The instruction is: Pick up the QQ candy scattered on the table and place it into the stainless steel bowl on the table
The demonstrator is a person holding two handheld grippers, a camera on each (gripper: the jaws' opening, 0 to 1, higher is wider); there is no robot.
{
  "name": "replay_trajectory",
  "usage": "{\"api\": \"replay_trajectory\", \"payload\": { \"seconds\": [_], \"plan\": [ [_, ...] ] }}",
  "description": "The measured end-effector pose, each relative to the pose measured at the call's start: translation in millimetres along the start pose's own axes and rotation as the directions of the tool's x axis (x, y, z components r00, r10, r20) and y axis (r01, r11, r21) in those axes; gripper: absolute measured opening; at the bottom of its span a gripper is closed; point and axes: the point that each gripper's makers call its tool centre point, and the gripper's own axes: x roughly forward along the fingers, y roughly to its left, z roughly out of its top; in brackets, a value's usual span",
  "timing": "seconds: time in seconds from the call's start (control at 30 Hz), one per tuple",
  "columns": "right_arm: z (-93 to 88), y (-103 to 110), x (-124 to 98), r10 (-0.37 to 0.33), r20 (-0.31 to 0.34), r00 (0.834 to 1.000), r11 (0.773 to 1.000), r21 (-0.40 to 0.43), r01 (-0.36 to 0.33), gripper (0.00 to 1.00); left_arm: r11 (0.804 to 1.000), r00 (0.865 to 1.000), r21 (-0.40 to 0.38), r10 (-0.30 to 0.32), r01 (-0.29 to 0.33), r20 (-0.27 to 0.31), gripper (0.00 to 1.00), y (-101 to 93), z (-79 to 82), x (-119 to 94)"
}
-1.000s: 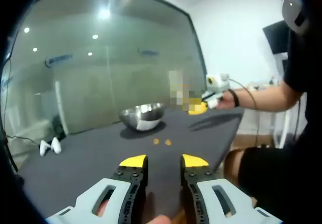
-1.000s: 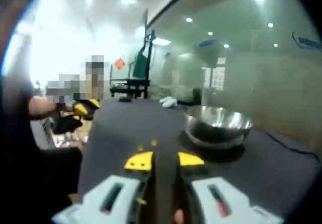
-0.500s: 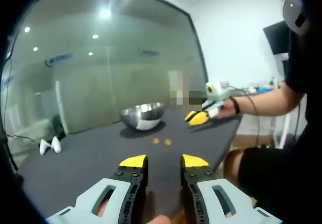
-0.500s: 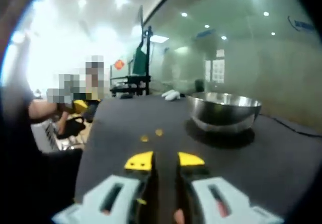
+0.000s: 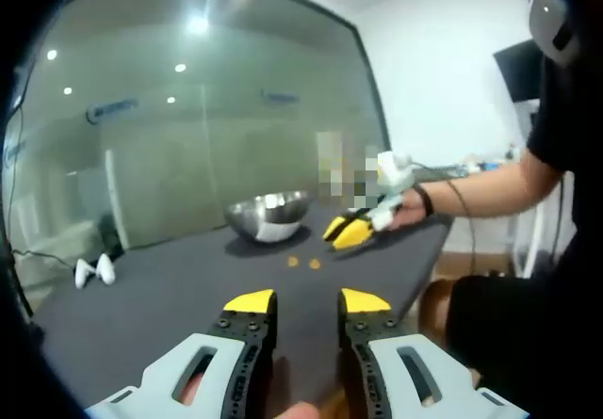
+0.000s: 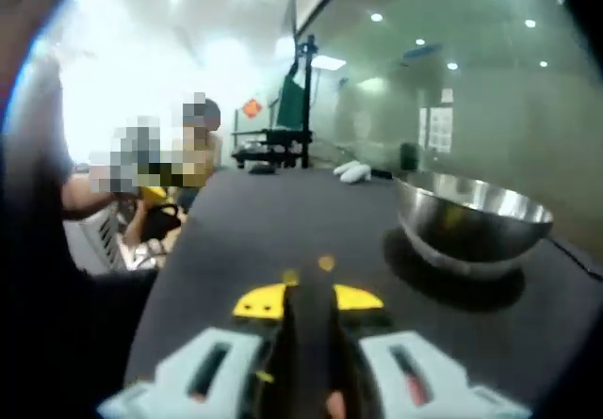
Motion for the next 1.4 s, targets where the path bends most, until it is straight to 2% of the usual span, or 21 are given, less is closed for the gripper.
{"api": "replay_trajectory", "payload": {
  "seconds": [0.27,0.6,0.83,1.23,1.4],
  "plan": [
    [0.2,9.0,18.8,0.064,-0.026,0.998,0.998,0.003,-0.064,0.19,1.000,1.000,-0.002,0.003,-0.003,-0.002,0.27,0.5,-1.2,-1.5],
    [-1.9,14.3,38.8,0.094,-0.056,0.994,0.995,-0.015,-0.095,0.19,1.000,1.000,-0.001,0.002,-0.002,-0.004,0.27,0.2,-1.3,-1.0],
    [-11.3,12.8,42.9,0.095,-0.076,0.993,0.995,0.000,-0.096,0.18,1.000,1.000,-0.006,0.010,-0.010,-0.007,0.27,2.8,-3.7,-3.7],
    [-11.3,9.6,45.7,0.098,-0.072,0.993,0.995,0.011,-0.097,0.15,1.000,1.000,-0.006,0.015,-0.015,-0.006,0.27,3.9,-3.4,-5.0],
    [-11.2,11.9,45.5,0.100,-0.071,0.992,0.995,-0.004,-0.100,0.09,1.000,1.000,-0.010,0.022,-0.022,-0.002,0.27,5.1,-3.0,-6.0]
  ]
}}
